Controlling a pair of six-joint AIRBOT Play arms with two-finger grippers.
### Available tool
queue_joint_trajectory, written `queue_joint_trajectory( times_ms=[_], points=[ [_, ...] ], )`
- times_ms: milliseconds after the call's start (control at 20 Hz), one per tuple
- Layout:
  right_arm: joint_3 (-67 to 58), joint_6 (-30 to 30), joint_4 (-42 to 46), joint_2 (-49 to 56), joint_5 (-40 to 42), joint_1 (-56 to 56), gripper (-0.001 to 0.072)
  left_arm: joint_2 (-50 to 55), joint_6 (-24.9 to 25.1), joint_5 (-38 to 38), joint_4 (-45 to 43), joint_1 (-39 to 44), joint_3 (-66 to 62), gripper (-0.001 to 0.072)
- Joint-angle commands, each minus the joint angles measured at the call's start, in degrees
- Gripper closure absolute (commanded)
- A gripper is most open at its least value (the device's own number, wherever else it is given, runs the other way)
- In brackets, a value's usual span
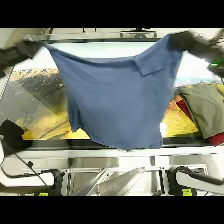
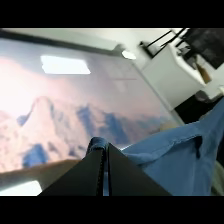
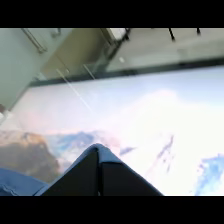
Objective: Fold the shirts.
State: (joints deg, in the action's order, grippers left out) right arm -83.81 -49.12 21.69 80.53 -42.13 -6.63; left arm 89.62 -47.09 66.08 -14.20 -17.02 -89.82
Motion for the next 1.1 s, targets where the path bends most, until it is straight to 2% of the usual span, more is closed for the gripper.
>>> queue_joint_trajectory(
  times_ms=[0, 50, 100, 150, 250, 300, 350, 450, 600, 750, 900, 1050],
  points=[
    [-0.09, 0.94, 0.55, 9.68, 4.37, 1.64, 0.0577, 10.43, 3.82, -7.91, -4.48, 0.96, 1.68, 0.0691],
    [-0.09, 0.90, 0.59, 10.01, 3.74, 0.92, 0.0395, 12.39, 3.82, -8.24, -3.41, 0.44, 1.66, 0.0574],
    [-0.09, 0.87, 0.52, 9.75, 2.14, 0.00, 0.0342, 13.66, 3.78, -7.78, -3.21, -0.28, 1.55, 0.0264],
    [-0.09, 0.09, 0.61, 8.98, -0.72, -1.33, 0.0345, 14.80, 3.41, -5.81, -3.87, -1.55, 0.90, -0.0013],
    [-0.07, -2.89, 0.85, 6.84, -8.90, -5.25, 0.0355, 15.91, 0.74, 1.57, -6.34, -4.50, -1.18, -0.0006],
    [-0.04, -5.49, 1.79, 5.55, -13.92, -7.74, 0.0462, 15.89, -2.27, 4.85, -9.27, -5.92, -1.99, -0.0006],
    [-0.02, -8.02, 3.56, 4.26, -18.95, -10.12, 0.0602, 15.85, -5.20, 8.59, -13.38, -7.15, -2.91, -0.0005],
    [0.81, -12.46, 8.92, 1.53, -27.02, -13.79, 0.0552, 15.85, -10.82, 18.38, -23.19, -9.20, -4.15, -0.0005],
    [6.73, -14.88, 15.37, -4.76, -34.58, -17.94, 0.0552, 15.63, -13.88, 32.09, -33.79, -10.16, -1.07, 0.0013],
    [17.44, -15.63, 20.22, -13.75, -35.87, -22.43, 0.0552, 14.53, -13.42, 31.15, -36.61, -9.79, 8.41, 0.0014],
    [26.75, -15.17, 20.85, -21.40, -35.74, -26.53, 0.0552, 14.67, -13.38, 28.20, -42.25, -8.04, 14.45, 0.0013],
    [33.35, -14.27, 21.27, -26.36, -35.76, -29.57, 0.0552, 14.67, -13.38, 26.93, -43.36, -5.95, 17.05, 0.0013]
  ],
)
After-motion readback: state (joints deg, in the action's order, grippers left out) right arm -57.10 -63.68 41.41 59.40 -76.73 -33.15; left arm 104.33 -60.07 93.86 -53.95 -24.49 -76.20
